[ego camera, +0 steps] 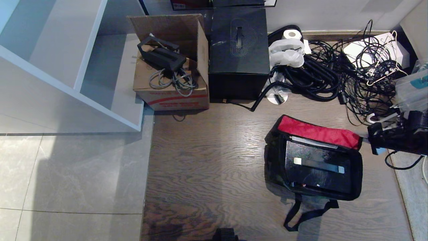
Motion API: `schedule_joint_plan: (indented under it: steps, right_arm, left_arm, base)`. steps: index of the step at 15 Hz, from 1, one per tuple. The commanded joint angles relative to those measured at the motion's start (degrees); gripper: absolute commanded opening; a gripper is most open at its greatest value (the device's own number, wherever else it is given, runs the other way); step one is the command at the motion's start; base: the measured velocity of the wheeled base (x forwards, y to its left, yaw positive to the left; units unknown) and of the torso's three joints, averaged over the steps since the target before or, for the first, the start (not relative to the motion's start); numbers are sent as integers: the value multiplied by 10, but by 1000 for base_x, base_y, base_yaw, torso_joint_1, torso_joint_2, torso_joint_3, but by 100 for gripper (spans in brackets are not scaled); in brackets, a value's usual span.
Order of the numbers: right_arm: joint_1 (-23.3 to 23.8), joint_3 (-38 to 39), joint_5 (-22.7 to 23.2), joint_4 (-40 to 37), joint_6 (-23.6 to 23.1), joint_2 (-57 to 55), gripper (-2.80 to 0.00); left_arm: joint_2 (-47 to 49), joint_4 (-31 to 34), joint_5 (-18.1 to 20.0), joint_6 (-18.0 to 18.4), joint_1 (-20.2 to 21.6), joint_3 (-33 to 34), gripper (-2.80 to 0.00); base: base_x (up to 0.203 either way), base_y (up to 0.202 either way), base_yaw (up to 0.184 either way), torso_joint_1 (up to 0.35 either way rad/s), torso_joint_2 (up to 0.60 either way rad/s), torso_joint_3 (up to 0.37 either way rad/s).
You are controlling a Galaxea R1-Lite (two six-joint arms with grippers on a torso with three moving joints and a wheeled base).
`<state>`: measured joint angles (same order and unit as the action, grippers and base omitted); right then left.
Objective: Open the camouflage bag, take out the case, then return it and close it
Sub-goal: Close the top of the storage box
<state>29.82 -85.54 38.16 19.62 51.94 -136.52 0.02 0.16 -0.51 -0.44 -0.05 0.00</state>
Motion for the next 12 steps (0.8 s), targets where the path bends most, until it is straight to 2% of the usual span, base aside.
schedule_joint_plan:
  steps: [1,2,5,9,10,11,12]
  right_arm:
    - [7,93,5,3,-95,69,-280]
    - [17,118,6,4,-135,92,-280]
    - [30,164,10,4,-180,123,-280]
    - [31,213,11,-5,-310,135,-280]
    - [29,225,10,-5,-340,135,0]
    - [27,235,12,-6,-369,136,0]
    - [23,240,18,-6,-379,136,0]
  left_arm:
    - [0,0,0,0,0,0,-280]
    - [0,0,0,0,0,0,-280]
    - [0,0,0,0,0,0,-280]
    - [0,0,0,0,0,0,-280]
    - [0,0,0,0,0,0,-280]
    - [0,0,0,0,0,0,-280]
    - [0,0,0,0,0,0,-280]
  base:
    - [0,0,0,0,0,0]
    - [0,0,0,0,0,0]
    - [0,0,0,0,0,0]
    - [0,0,0,0,0,0]
    - [0,0,0,0,0,0]
    - [0,0,0,0,0,0]
    - [0,0,0,0,0,0]
